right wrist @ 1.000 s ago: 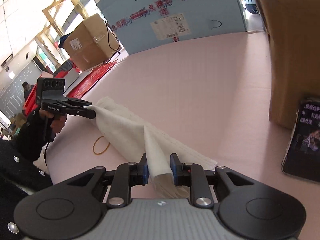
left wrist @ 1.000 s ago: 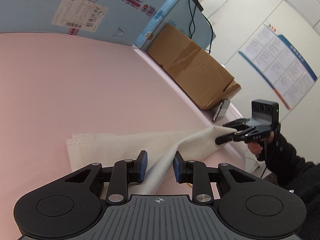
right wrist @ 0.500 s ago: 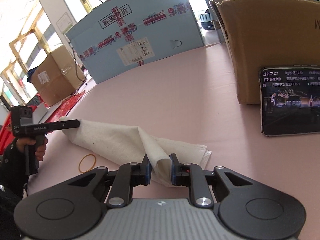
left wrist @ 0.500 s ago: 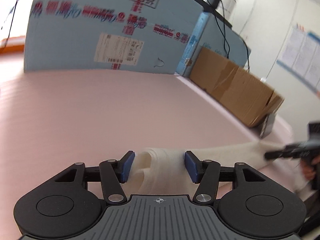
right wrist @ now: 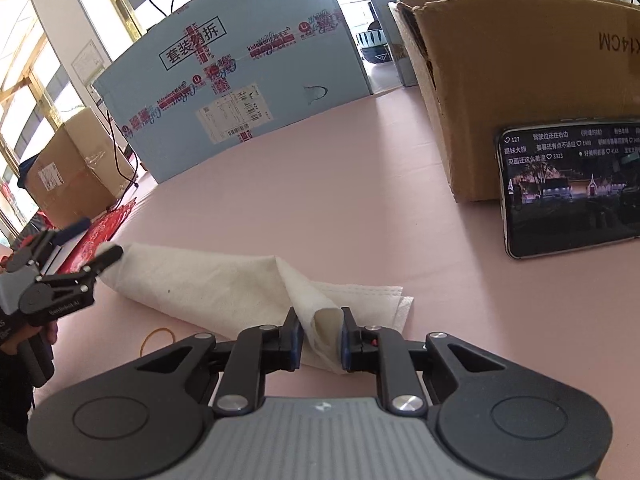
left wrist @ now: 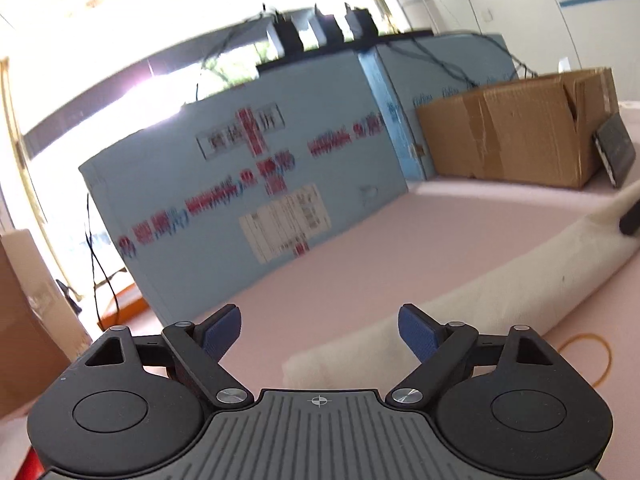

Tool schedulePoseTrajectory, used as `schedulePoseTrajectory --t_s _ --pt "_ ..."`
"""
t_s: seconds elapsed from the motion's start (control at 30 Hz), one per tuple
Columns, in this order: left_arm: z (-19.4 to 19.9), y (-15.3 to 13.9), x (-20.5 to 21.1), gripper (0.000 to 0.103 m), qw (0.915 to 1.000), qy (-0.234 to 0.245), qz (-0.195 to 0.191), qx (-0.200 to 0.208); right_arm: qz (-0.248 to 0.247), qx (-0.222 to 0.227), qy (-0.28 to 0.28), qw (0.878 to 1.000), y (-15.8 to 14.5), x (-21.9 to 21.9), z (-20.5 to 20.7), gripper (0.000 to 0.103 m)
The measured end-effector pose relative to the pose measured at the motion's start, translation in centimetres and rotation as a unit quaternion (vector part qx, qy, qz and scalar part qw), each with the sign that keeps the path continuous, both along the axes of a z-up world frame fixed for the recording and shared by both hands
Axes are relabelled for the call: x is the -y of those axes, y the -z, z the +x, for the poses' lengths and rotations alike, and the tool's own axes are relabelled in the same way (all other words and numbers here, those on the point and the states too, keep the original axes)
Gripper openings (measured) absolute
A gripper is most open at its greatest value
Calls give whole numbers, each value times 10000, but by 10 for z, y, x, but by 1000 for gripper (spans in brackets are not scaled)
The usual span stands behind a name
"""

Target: Fold shopping bag

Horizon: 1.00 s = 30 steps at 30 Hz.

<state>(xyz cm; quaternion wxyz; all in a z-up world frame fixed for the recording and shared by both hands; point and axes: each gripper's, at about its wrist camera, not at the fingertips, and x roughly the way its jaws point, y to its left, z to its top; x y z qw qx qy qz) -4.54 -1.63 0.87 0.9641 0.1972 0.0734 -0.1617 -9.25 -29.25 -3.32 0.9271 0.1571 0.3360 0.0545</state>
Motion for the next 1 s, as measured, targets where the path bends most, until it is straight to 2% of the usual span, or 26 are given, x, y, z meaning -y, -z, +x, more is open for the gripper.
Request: schedulePoseTrajectory --t_s 0.1,0.13,0.17,0.2,0.23,0.3,0.4,0.47,0.5,0.53,0.57,0.63,0.67,0.73,0.77,0.83,0.9,1.0 --pt "-13 -8 15 90 9985 406 -260 270 36 17 9 10000 0 1 0 19" --pt "-13 -9 20 88 9978 514 -373 204 42 23 14 10000 1 1 0 19" --pt "-11 -8 26 83 9965 707 -455 -33 49 24 17 10000 1 1 0 19" --pt "-7 -4 34 61 9940 955 -415 -327 70 29 15 10000 1 1 -1 19" --pt "-5 -1 39 46 9923 1081 -344 -505 110 33 14 9999 1 3 -1 19" --pt "9 13 52 36 9871 1242 -135 -1000 220 45 15 9997 2 6 -1 19" --pt "31 31 63 36 9775 1289 73 -1669 433 75 22 9990 4 12 -2 20" --pt "34 33 63 36 9752 1287 72 -1798 645 143 152 9977 6 19 -6 22" --pt "36 35 63 37 9742 1283 73 -1854 752 179 226 9968 7 22 -8 26" --pt "36 36 64 39 9747 1260 79 -1844 692 230 430 9964 6 24 -11 33" --pt "35 36 63 40 9749 1251 77 -1841 578 260 570 9964 5 25 -13 35" --pt "33 37 62 44 9752 1217 44 -1850 -178 296 879 9955 -1 14 -18 39" --pt "33 37 60 45 9755 1191 32 -1850 -710 278 979 9923 -2 5 -20 39" --pt "32 37 58 52 9762 1137 18 -1847 -1901 95 1160 9748 4 -17 -21 41" --pt "33 37 57 53 9764 1111 6 -1851 -2017 87 1256 9713 5 -19 -23 42" --pt "35 35 55 54 9756 1112 -46 -1892 -1949 128 1456 9699 4 -17 -29 43" --pt "37 35 52 59 9748 1091 -124 -1943 -1545 252 1793 9713 0 -9 -41 43" --pt "41 35 49 66 9737 1039 -225 -2016 -25 572 1744 9830 1 10 -67 43"
